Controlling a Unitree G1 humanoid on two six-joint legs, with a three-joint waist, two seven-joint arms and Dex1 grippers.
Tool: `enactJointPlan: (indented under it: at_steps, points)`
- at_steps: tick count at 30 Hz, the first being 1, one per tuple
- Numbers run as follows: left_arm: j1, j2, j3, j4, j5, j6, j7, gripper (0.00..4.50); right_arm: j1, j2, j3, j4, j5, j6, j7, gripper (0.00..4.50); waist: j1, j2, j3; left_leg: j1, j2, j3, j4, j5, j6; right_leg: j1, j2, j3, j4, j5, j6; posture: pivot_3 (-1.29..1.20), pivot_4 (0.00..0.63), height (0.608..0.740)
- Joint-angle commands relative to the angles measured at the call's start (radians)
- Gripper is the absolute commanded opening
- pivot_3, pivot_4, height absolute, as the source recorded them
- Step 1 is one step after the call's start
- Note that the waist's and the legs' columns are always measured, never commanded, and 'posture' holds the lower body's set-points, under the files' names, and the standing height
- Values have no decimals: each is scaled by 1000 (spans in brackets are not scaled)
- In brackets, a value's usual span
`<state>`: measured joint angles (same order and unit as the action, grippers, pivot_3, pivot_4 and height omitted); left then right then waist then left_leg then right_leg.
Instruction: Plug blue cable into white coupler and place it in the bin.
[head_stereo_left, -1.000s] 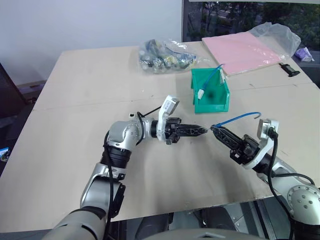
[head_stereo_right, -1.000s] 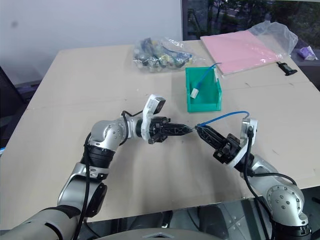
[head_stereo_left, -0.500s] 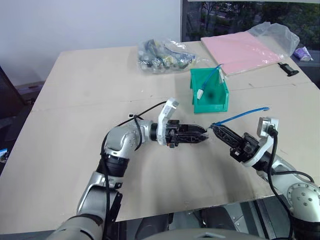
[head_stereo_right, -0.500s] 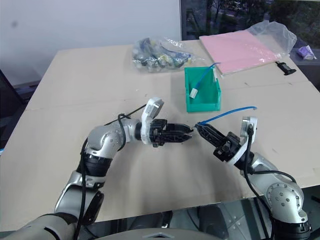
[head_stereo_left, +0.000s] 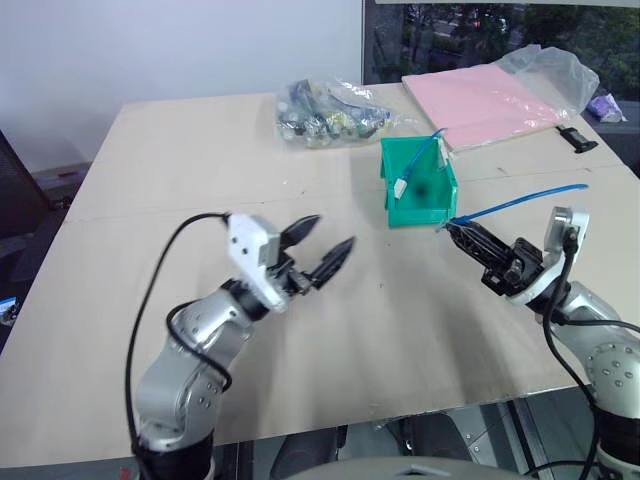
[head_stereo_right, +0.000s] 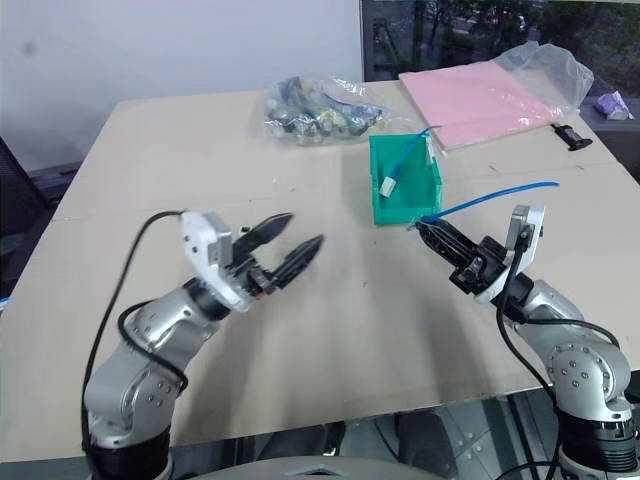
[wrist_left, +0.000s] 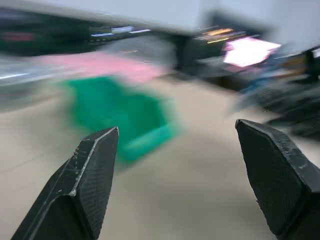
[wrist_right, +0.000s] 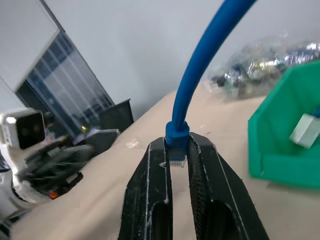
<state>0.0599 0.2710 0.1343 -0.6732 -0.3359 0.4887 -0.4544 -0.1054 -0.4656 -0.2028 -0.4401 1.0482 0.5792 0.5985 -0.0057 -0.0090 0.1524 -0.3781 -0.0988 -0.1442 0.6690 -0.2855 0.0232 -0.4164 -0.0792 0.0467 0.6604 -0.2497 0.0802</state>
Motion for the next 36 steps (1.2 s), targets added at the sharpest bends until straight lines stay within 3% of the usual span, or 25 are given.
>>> enactJointPlan:
  at_steps: [1,5,12,28,31,36]
  points:
    - [42,-1,7,108,138,-127,99,3828,-36,0,48,-48,-28,-9,32,0,5,0,-1,0,0,0,0,0,0,0,0,0,0,0,0,0,150,740]
    - [17,-32,-35,256,191,-214,137,3828,-32,-6,96,-58,-82,-20,66,0,28,-1,-1,-1,-1,-1,0,0,0,0,0,-3,0,0,0,0,150,740]
    - [-83,-85,-32,494,221,-340,200,3828,-15,9,114,-52,-135,-36,73,0,21,-2,-2,-1,-1,-1,0,0,1,0,-2,-2,-1,0,0,0,150,740]
    - [-276,-51,-13,680,217,-355,216,3828,-3,48,121,-48,-191,-60,63,0,17,-2,-2,-1,-1,-2,1,0,0,0,-1,-2,0,0,0,0,150,740]
    - [-275,-53,-14,678,212,-352,217,3064,4,51,122,-50,-202,-63,65,0,18,-2,-2,-1,-1,-2,1,0,0,0,-1,-2,0,0,0,0,150,740]
    - [-263,-54,-21,660,214,-342,217,644,12,54,118,-55,-209,-62,65,0,18,-2,-2,-1,-1,-2,1,0,0,0,-1,-2,0,0,0,0,150,740]
